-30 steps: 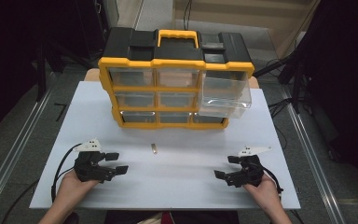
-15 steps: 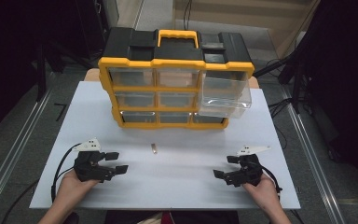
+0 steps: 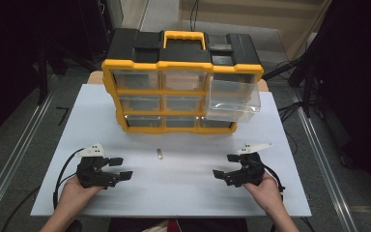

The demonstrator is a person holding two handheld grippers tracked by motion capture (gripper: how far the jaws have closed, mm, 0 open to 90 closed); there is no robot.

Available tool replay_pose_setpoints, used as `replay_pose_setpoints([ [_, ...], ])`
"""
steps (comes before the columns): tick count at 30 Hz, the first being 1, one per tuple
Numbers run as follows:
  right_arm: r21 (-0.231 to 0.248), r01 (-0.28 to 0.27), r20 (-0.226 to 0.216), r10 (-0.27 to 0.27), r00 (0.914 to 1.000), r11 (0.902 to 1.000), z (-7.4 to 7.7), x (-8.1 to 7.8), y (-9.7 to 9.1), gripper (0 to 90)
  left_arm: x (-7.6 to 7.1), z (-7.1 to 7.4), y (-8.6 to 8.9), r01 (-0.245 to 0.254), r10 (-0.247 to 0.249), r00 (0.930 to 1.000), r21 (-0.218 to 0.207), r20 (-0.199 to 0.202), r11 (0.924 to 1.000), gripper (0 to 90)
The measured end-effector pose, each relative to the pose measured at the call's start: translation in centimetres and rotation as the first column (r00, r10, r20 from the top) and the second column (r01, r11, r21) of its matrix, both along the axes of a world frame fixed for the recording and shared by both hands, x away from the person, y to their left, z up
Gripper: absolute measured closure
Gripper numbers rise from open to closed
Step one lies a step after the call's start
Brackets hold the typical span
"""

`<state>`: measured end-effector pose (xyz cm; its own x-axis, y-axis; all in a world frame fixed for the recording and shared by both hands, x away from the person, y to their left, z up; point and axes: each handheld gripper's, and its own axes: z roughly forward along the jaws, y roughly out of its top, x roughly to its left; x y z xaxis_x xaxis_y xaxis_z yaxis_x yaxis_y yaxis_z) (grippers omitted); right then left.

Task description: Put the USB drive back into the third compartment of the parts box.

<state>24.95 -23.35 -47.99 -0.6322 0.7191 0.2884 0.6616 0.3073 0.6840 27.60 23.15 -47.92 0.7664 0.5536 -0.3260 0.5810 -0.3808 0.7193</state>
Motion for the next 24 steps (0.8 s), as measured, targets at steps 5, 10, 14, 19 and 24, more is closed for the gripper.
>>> replay_pose_setpoints([
  [5,0.003,-0.014,-0.001,0.014,0.9999,0.9999,0.3,0.5,0.7,8.8,0.0,0.0,0.0,0.002,-0.002,1.0000,0.000,0.001,1.0000,27.2],
  [10,0.010,0.001,-0.027,-0.001,0.9996,1.0000,0.4,1.4,1.4,8.8,0.0,0.0,0.0,0.003,-0.003,1.0000,-0.001,-0.002,1.0000,27.2],
  [14,0.013,-0.009,-0.022,0.009,0.9997,0.9999,0.7,1.9,2.1,8.8,0.0,0.0,0.0,0.003,-0.003,1.0000,-0.001,-0.002,1.0000,27.2],
  [19,0.004,-0.013,-0.016,0.013,0.9998,0.9999,0.9,2.2,2.9,8.8,0.0,0.0,0.0,0.000,0.000,1.0000,0.000,-0.002,1.0000,27.2],
  [24,0.003,-0.023,-0.021,0.023,0.9995,0.9997,0.9,2.6,3.7,8.8,0.0,0.0,-0.1,0.004,-0.004,1.0000,0.005,-0.004,1.0000,27.2],
])
